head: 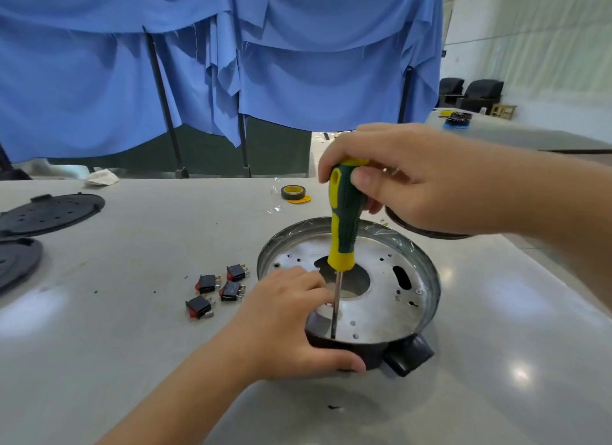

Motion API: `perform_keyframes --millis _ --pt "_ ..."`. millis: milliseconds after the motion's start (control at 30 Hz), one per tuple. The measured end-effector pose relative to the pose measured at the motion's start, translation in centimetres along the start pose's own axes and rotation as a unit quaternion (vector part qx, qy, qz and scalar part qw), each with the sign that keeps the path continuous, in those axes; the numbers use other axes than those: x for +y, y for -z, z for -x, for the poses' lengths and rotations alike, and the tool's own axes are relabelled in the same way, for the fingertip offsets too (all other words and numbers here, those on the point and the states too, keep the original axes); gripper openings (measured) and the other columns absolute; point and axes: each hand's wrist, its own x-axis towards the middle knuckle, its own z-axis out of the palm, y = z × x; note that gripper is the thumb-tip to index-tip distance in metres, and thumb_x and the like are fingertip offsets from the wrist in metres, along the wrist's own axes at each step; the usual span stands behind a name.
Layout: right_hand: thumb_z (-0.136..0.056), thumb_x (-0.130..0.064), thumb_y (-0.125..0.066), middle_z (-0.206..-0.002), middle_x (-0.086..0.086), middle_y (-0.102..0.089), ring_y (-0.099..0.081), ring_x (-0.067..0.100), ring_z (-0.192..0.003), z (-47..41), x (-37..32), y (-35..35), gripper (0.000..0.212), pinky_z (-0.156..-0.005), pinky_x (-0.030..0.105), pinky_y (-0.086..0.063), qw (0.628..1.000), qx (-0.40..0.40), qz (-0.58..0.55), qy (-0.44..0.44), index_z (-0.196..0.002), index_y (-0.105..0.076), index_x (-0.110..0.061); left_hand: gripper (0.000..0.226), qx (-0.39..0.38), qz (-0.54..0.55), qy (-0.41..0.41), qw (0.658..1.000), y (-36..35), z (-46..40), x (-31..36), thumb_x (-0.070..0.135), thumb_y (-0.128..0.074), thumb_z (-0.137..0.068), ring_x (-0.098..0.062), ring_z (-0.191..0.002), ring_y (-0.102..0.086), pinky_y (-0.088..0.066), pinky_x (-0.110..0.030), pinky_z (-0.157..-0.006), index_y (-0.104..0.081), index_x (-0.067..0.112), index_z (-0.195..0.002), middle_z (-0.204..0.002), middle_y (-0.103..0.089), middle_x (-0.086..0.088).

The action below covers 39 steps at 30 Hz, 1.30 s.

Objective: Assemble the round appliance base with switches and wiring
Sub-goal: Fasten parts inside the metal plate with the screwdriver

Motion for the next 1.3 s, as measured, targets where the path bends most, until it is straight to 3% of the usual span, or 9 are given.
perform_keyframes --millis 133,300,367,533,633,800,1000,1067,1300 --pt "-0.083 -0.056 -0.037 -0.071 -0.005 -0.058 -0.054 0.011 -0.064 0.0 -1.0 0.8 0.033 -0.058 0.023 -0.044 0.995 0.022 0.092 0.008 -0.088 -0.056 -0.029 0.067 0.019 -0.019 0.006 1.000 -0.2 0.1 0.1 0.089 -0.045 -0.067 -0.007 -0.081 -0.049 -0.043 -0.026 -0.074 -0.068 0.030 -0.091 -0.090 -0.058 0.017" --pt "-0.080 -0.071 -0.014 -0.050 -0.002 -0.041 -0.039 0.012 -0.044 0.1 -1.6 0.2 0.059 -0.044 0.029 -0.026 0.939 0.066 0.335 -0.031 -0.064 -0.040 -0.020 0.073 0.019 -0.041 0.008 0.999 -0.2 0.0 0.3 0.090 -0.040 -0.067 -0.004 -0.080 -0.044 -0.036 -0.021 -0.070 -0.069 0.029 -0.096 -0.093 -0.058 0.017" --pt "-0.083 -0.068 -0.015 -0.056 -0.002 -0.046 -0.043 0.012 -0.048 0.0 -1.8 0.0 0.055 -0.046 0.029 -0.030 0.948 0.045 0.312 -0.039 -0.074 -0.044 -0.022 0.075 0.014 -0.042 0.013 0.999 -0.2 0.0 0.3 0.091 -0.039 -0.066 -0.003 -0.082 -0.044 -0.034 -0.020 -0.072 -0.069 0.030 -0.099 -0.095 -0.058 0.018" --pt "-0.100 -0.029 -0.033 -0.090 0.000 -0.058 -0.054 0.009 -0.069 -0.4 -2.4 0.0 0.017 -0.066 0.019 -0.047 0.994 -0.062 -0.031 -0.081 -0.113 -0.043 -0.034 0.072 0.020 -0.028 0.020 0.999 -0.2 0.0 0.3 0.090 -0.042 -0.065 -0.006 -0.084 -0.053 -0.045 -0.025 -0.074 -0.070 0.031 -0.095 -0.090 -0.061 0.017" --pt "-0.097 -0.040 -0.039 -0.085 -0.008 -0.062 -0.057 0.009 -0.065 -1.1 -2.3 0.0 0.013 -0.062 0.022 -0.049 0.996 -0.055 0.032 -0.056 -0.103 -0.049 -0.033 0.076 0.010 -0.030 0.026 0.999 -0.2 0.0 0.3 0.091 -0.038 -0.065 -0.007 -0.087 -0.056 -0.048 -0.029 -0.077 -0.070 0.029 -0.095 -0.092 -0.062 0.016" --pt "-0.087 -0.068 -0.033 -0.061 0.000 -0.047 -0.044 0.016 -0.052 -1.9 -1.6 -0.3 0.052 -0.049 0.032 -0.032 0.966 0.016 0.243 -0.086 -0.070 -0.039 -0.019 0.070 0.010 -0.031 0.022 0.999 -0.4 0.0 0.2 0.090 -0.041 -0.066 -0.006 -0.081 -0.050 -0.045 -0.026 -0.073 -0.068 0.031 -0.093 -0.089 -0.058 0.017" --pt "-0.099 -0.032 -0.033 -0.079 -0.004 -0.053 -0.052 0.016 -0.061 -1.8 -1.3 -0.6 0.018 -0.055 0.027 -0.043 0.991 -0.044 0.096 -0.076 -0.109 -0.047 -0.024 0.075 0.010 -0.041 0.027 0.999 -0.5 -0.1 0.1 0.092 -0.037 -0.065 -0.007 -0.082 -0.051 -0.044 -0.027 -0.073 -0.068 0.029 -0.091 -0.088 -0.058 0.016" --pt "-0.098 -0.040 -0.037 -0.073 -0.005 -0.057 -0.054 0.011 -0.055 -1.6 -1.5 -0.3 0.013 -0.051 0.026 -0.046 0.993 -0.040 0.062 -0.093 -0.098 -0.046 -0.031 0.074 0.017 -0.042 0.026 0.999 -0.5 -0.1 0.2 0.091 -0.039 -0.065 -0.007 -0.081 -0.051 -0.043 -0.025 -0.072 -0.069 0.029 -0.092 -0.089 -0.059 0.016" --pt "-0.082 -0.071 -0.024 -0.063 0.000 -0.048 -0.043 0.015 -0.053 -1.6 -1.2 -0.2 0.054 -0.047 0.030 -0.028 0.945 0.028 0.308 -0.105 -0.075 -0.042 -0.020 0.068 0.038 -0.034 0.012 0.999 -0.5 0.0 0.3 0.086 -0.048 -0.066 -0.002 -0.074 -0.041 -0.034 -0.019 -0.067 -0.070 0.028 -0.092 -0.087 -0.059 0.015"
